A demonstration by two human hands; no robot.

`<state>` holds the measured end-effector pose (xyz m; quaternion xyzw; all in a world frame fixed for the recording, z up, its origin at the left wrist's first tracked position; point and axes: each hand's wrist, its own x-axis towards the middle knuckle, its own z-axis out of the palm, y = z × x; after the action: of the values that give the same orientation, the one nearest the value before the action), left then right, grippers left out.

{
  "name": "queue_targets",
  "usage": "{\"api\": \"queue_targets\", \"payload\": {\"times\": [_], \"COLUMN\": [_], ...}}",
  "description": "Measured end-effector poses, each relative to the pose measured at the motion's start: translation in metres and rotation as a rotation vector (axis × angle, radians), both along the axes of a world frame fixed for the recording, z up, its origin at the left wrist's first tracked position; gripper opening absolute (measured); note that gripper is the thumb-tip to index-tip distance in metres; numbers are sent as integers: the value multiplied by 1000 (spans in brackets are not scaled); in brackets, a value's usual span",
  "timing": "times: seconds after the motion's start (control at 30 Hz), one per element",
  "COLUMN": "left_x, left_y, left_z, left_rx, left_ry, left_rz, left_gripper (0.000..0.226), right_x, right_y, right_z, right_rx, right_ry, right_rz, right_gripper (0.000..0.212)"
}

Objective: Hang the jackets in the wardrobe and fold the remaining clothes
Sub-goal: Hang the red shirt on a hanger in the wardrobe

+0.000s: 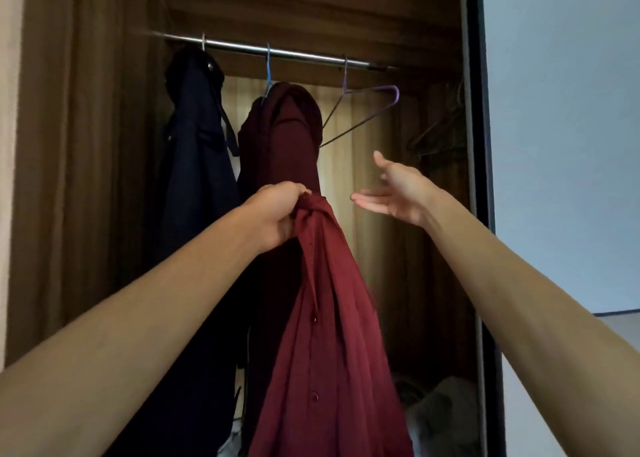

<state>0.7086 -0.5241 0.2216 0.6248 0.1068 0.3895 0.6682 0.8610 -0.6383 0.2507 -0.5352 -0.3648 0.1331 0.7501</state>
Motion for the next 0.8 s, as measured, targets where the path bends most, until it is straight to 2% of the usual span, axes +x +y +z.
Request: {"api": "queue_targets", "payload": {"times": [0.17,0.33,0.53,0.6,0.67,0.73,0.8], "left_x": [3,10,17,17,16,14,13], "left_y": [19,39,57,63,68,73,78], "left_z": [19,25,29,27,25,24,25], "left_rx": [-7,3,32,34,44,56,53], "left_ry": [-66,-76,-67,-63,-64,-67,-80], "left_rz": [-2,-54,-138,-153,-159,-159,-162], "left_gripper": [26,20,16,16,14,13,13], "right_x": [24,33,43,43,35,22,14], "right_y": [18,38,68,78,88,98,111], "right_z": [55,89,118,127,133,139,146], "right_rx": [101,315,228,154,120,117,72], "right_ry": [-101,-140,-294,-364,-341,-291,-303], "right_rz": [-213,-256,-416,-490,-450,-345,-336], "right_gripper": [65,58,60,50,47,57,74]}}
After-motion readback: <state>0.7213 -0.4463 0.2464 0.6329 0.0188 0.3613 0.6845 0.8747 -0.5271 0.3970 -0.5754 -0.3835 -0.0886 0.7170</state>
